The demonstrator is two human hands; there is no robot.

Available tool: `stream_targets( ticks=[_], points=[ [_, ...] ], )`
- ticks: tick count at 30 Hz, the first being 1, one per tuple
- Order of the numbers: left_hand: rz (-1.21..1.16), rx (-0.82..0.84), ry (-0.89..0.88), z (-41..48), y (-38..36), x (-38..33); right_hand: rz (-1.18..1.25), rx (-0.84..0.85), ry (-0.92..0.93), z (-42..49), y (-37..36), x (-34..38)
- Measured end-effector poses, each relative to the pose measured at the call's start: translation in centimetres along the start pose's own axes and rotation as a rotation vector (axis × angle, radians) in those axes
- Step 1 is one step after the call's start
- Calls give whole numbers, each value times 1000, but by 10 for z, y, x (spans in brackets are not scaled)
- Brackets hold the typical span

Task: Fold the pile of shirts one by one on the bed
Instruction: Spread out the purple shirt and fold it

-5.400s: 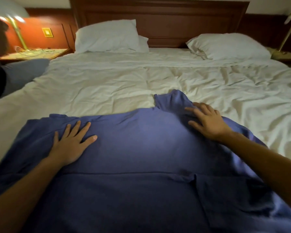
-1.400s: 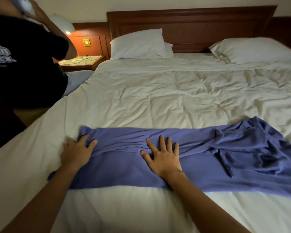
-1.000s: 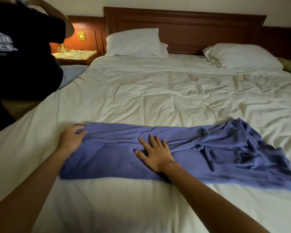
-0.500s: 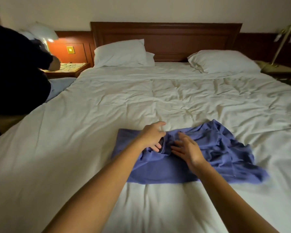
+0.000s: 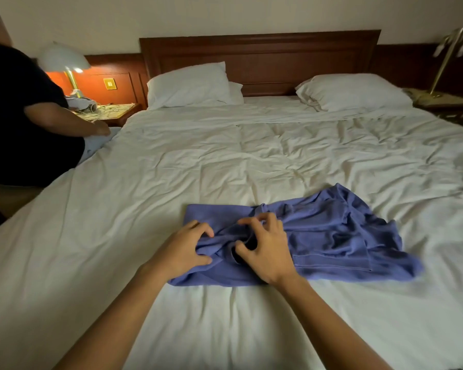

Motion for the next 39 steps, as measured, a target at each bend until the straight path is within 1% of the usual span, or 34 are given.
stream_targets(
  ticks=[2, 3, 4, 5, 6, 8, 9, 11, 13, 14, 15, 16, 18, 19, 20, 21, 22, 23, 25, 26, 27, 28, 30, 31, 32, 34, 35, 37, 38, 39],
  points=[
    [25, 7, 12, -9, 2, 5, -154, 232, 169, 1, -23, 10],
    [36, 6, 17, -14, 3, 7, -272, 351, 208, 3, -35, 9],
    [49, -8, 14, -17, 4, 8, -384, 426, 223, 7, -42, 5],
    [58, -30, 6, -21, 5, 8, -464, 452, 227, 12, -43, 1],
    [58, -57, -4, -24, 6, 9, -503, 445, 235, 17, -40, 0],
    [22, -113, -10, -28, 8, 10, -490, 373, 280, 24, -26, 4],
    [-33, -134, -11, -30, 8, 11, -449, 326, 315, 26, -16, 7],
    [-238, -170, -49, -32, 12, 10, -329, 224, 364, 26, 9, 8],
    [-425, -139, -113, -30, 16, 7, -212, 140, 386, 20, 40, 2],
    [-458, -84, -129, -27, 16, 5, -196, 133, 396, 15, 52, -3],
    [-445, -27, -128, -24, 14, 4, -223, 158, 402, 9, 59, -11],
    [-410, 6, -115, -20, 11, 3, -282, 222, 387, 3, 62, -21],
    [-334, -12, -52, -12, 5, 8, -420, 419, 272, -11, 55, -46],
    [-292, -19, -18, -8, 1, 10, -464, 472, 199, -16, 54, -58],
    [-245, 0, 0, -4, -5, 11, -479, 463, 134, -19, 58, -67],
    [-189, 32, -5, 0, -11, 11, -475, 410, 72, -21, 64, -71],
    [-111, 53, -13, 4, -17, 11, -464, 323, 35, -23, 71, -71],
    [-11, 52, -16, 7, -20, 11, -437, 225, 38, -26, 76, -65],
    [190, 23, -5, 13, -25, 11, -360, 79, 140, -35, 75, -39],
    [248, 17, 4, 15, -27, 11, -342, 77, 169, -40, 66, -27],
    [271, 14, 5, 18, -29, 11, -345, 117, 155, -41, 52, -20],
    [259, 13, 3, 22, -30, 13, -361, 186, 112, -40, 37, -17],
    [152, 13, 17, 28, -28, 18, -416, 342, 11, -33, 7, -23],
    [108, 32, 55, 30, -29, 23, -435, 380, -2, -29, -3, -25],
    [103, 71, 103, 32, -31, 29, -419, 372, 13, -25, -5, -23],
    [176, 155, 169, 35, -38, 39, -301, 319, 55, -21, 1, -19],
    [199, 151, 170, 35, -37, 42, -247, 328, 62, -20, 6, -21],
    [139, 12, 115, 37, -22, 43, -188, 415, 46, -22, 13, -28],
    [62, -71, 92, 39, -12, 43, -161, 430, 19, -22, 18, -33],
    [-15, -126, 89, 43, -4, 45, -125, 405, -12, -18, 25, -36]
  ],
)
Point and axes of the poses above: each hand's wrist, its own z-axis towards the middle knuckle, its own y-axis out of the back of the hand, x = y × z, the point moved 8 cm from there along z, towards the middle knuckle, and after that the axes turned 12 degrees about x, right-handed, at the moved point
